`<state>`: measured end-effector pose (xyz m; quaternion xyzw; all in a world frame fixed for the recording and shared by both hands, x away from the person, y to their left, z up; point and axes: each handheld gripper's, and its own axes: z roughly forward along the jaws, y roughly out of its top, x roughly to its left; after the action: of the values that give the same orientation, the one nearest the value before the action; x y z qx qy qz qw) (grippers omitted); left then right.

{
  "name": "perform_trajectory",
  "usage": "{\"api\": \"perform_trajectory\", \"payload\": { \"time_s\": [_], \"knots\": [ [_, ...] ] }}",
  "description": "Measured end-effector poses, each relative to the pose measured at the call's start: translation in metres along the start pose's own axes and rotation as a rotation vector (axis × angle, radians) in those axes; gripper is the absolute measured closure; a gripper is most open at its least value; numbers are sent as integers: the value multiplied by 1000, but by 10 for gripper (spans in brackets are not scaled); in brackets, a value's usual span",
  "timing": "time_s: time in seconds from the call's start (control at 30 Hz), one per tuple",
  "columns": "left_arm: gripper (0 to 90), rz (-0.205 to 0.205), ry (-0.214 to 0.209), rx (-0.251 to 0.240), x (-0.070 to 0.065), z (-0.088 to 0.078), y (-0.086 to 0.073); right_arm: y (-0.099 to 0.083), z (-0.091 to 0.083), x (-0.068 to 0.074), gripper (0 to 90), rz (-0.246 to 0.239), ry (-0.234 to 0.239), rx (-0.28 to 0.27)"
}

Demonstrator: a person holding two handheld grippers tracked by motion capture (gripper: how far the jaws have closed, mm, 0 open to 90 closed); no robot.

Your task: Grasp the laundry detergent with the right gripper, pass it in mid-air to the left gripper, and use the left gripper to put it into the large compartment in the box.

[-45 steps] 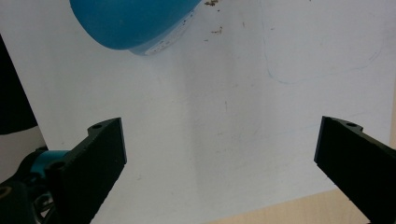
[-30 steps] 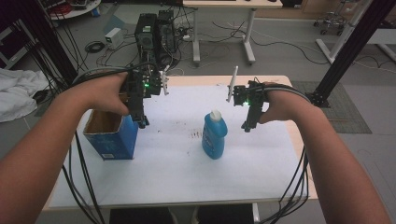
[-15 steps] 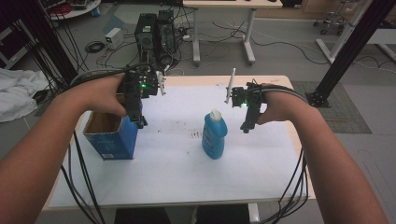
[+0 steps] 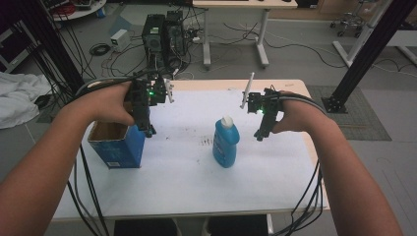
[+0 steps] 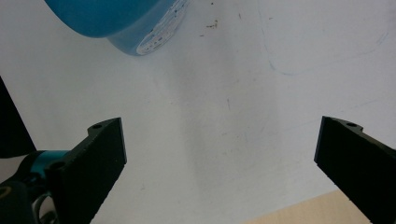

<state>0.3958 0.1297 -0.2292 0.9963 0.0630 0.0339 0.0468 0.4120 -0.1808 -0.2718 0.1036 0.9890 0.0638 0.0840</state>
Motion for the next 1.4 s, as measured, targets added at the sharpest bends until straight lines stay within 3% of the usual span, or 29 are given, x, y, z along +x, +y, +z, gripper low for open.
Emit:
{"api": "perform_trajectory", "payload": {
  "time_s": [0.17, 0.33, 0.57, 0.67, 0.7, 0.73, 0.83, 0.93, 1.07, 1.4],
  "knots": [
    [17, -11, 8, -30, -4, 4, -6, -11, -4, 1, 11, 62, 8, -62],
    [17, -26, 11, -67, -6, 5, -11, -16, -9, 6, 11, 91, 5, -108],
    [17, -20, 9, -71, -11, 9, -16, -27, -8, 15, 11, 136, 16, -187],
    [17, -14, 5, -82, -13, 10, -15, -37, -5, 21, 11, 185, 21, -240],
    [17, -12, 5, -79, -13, 10, -15, -45, -2, 26, 11, 226, 22, -277],
    [17, -7, 4, -79, -14, 11, -14, -45, -2, 26, 11, 226, 22, -277],
    [17, -1, 1, -75, -15, 12, -13, -57, 4, 33, 11, 284, 25, -325],
    [17, 5, -2, -74, -16, 12, -13, -59, 5, 35, 11, 300, 25, -333],
    [17, 9, -3, -64, -18, 11, -10, -65, 12, 48, 11, 352, 27, -377],
    [17, 21, -1, -52, -19, 10, -6, -64, 27, 67, 11, 374, 58, -435]
  ]
}}
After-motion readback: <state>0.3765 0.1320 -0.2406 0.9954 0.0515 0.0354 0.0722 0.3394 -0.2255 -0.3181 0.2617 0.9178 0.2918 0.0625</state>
